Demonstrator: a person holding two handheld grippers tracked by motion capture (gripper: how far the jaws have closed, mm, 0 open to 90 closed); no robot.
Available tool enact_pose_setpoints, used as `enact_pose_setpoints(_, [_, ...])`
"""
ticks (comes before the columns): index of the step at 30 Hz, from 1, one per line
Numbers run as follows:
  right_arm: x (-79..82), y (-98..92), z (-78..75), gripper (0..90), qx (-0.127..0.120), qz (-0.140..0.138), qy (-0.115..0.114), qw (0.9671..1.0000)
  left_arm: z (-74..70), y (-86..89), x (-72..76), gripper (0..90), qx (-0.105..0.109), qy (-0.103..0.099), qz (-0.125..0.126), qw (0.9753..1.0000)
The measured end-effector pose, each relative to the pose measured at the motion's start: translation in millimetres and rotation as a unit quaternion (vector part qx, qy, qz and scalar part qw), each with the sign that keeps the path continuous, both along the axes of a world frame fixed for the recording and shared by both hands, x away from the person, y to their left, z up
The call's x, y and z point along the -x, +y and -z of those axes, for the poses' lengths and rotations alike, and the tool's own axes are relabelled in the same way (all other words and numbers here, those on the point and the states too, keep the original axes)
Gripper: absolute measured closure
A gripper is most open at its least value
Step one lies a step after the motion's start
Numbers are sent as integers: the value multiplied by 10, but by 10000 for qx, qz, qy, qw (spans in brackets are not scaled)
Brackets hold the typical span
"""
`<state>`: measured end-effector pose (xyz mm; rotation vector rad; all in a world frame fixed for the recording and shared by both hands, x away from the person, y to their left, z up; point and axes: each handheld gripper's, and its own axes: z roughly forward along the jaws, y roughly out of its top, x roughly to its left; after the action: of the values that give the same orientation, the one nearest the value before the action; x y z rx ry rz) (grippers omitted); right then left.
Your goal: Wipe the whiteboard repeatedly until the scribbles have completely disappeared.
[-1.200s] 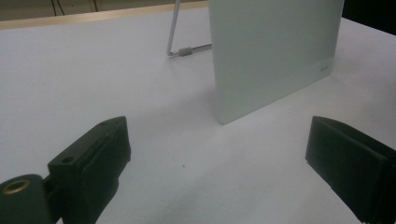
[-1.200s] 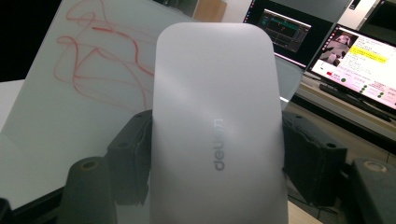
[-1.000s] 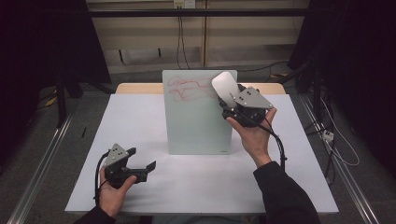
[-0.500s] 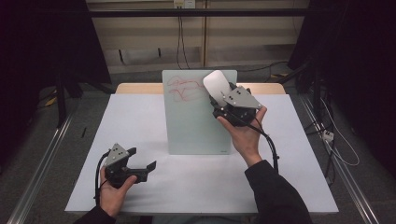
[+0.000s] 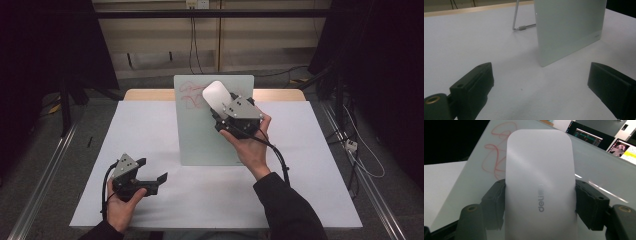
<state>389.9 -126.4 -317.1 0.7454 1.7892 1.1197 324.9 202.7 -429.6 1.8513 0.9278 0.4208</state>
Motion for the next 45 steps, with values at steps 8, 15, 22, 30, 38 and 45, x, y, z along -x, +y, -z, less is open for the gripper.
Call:
enact_pose_setpoints(8, [2,-305,-109,316,-221,380,-104,9990,2,1,-8,64,-39,-7,21,10000])
enact_pose_setpoints(15, [0,-338,-115,316,-226,509,-157,9983,5,-10,-6,64,-19,14,17,10000])
enact_pose_setpoints(22, [-10,-111,-55,316,-107,310,-146,9994,3,-3,-7,64,-53,-3,3,10000])
enact_pose_setpoints(30, [4,190,79,316,85,-114,-5,9999,3,-3,-8,64,-48,-3,6,10000])
enact_pose_setpoints(38, [9,224,84,316,193,-179,34,9996,1,0,-8,64,-45,-7,5,10000])
enact_pose_setpoints(45, [-21,40,-60,316,27,135,-98,9999,0,6,-6,64,-46,2,-1,10000])
